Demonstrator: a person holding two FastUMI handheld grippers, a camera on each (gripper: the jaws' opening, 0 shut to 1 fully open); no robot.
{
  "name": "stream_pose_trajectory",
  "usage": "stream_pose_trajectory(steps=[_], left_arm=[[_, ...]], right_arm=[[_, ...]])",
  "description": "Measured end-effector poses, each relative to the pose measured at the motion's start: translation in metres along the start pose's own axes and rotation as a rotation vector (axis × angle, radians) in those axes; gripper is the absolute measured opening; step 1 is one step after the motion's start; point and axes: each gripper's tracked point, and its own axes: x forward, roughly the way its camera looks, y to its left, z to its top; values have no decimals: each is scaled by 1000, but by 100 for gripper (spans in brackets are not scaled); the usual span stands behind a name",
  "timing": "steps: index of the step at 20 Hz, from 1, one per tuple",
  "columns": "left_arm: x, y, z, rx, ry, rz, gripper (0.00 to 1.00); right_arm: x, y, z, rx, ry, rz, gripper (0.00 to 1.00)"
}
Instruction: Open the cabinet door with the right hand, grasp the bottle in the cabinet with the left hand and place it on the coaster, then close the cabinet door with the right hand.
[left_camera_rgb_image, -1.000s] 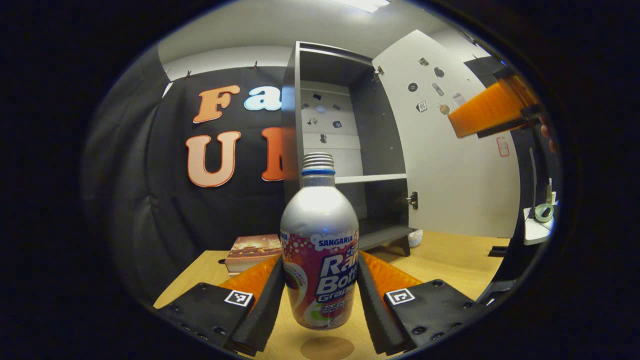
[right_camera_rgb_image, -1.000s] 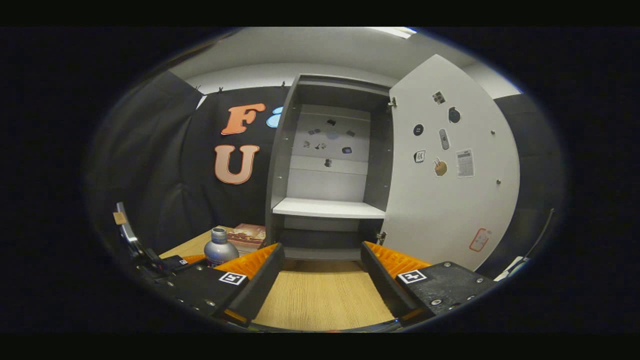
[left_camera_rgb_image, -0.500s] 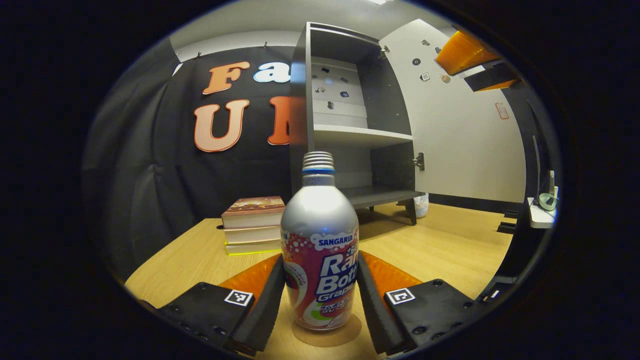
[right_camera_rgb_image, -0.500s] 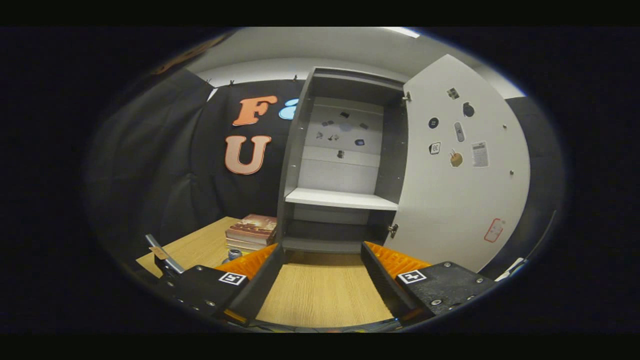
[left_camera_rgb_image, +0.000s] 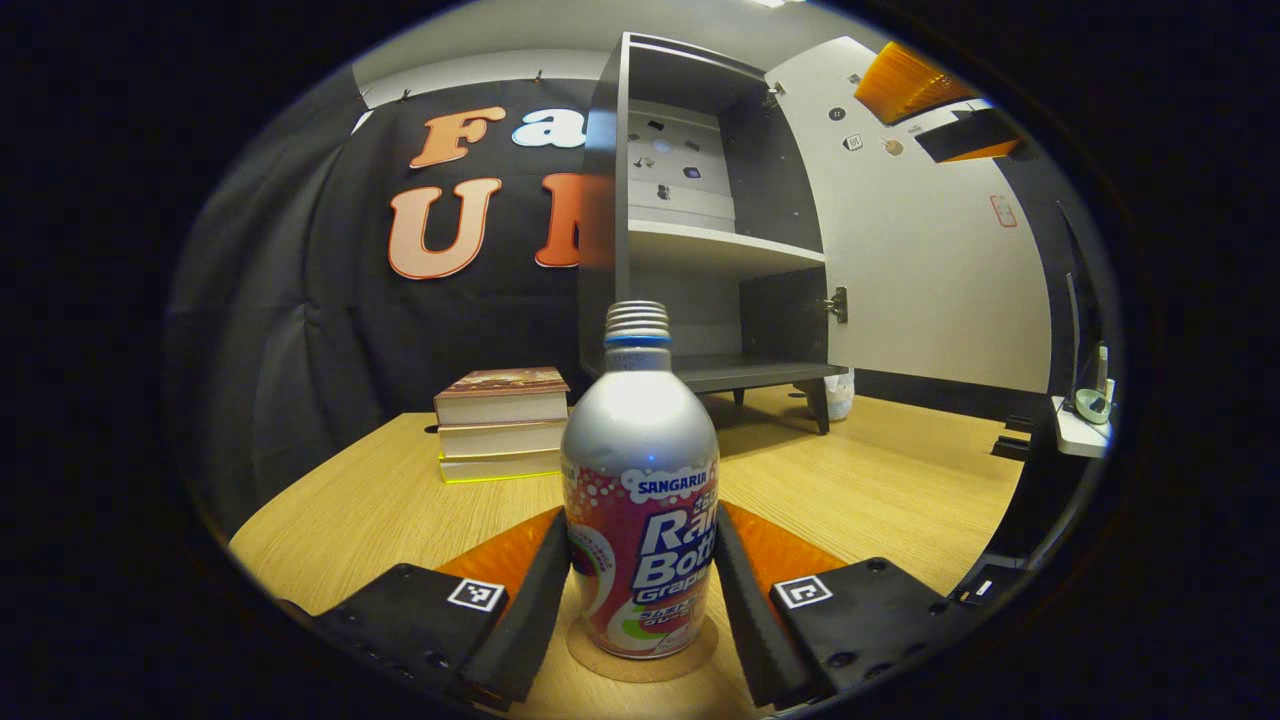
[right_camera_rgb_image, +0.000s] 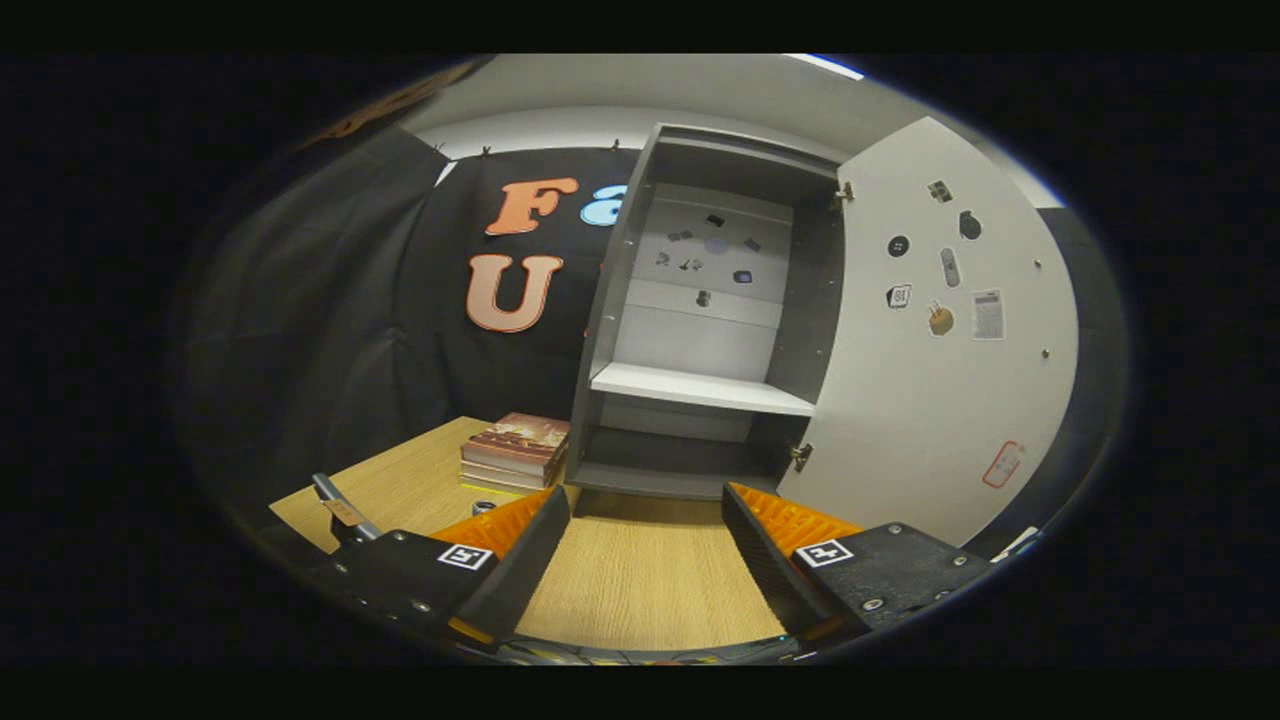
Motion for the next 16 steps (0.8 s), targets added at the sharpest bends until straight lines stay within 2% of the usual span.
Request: stream_pose_trajectory(steps=[13,14,16], left_arm=[[-10,0,-1,-8,66,-46,87],[-10,1,1,-5,66,-42,88],[-8,3,11,6,62,-43,99]], right_arm=[[-2,3,8,57,-1,-35,94],[-4,0,10,55,-6,-42,94],[-12,-5,17,51,-19,-63,94]])
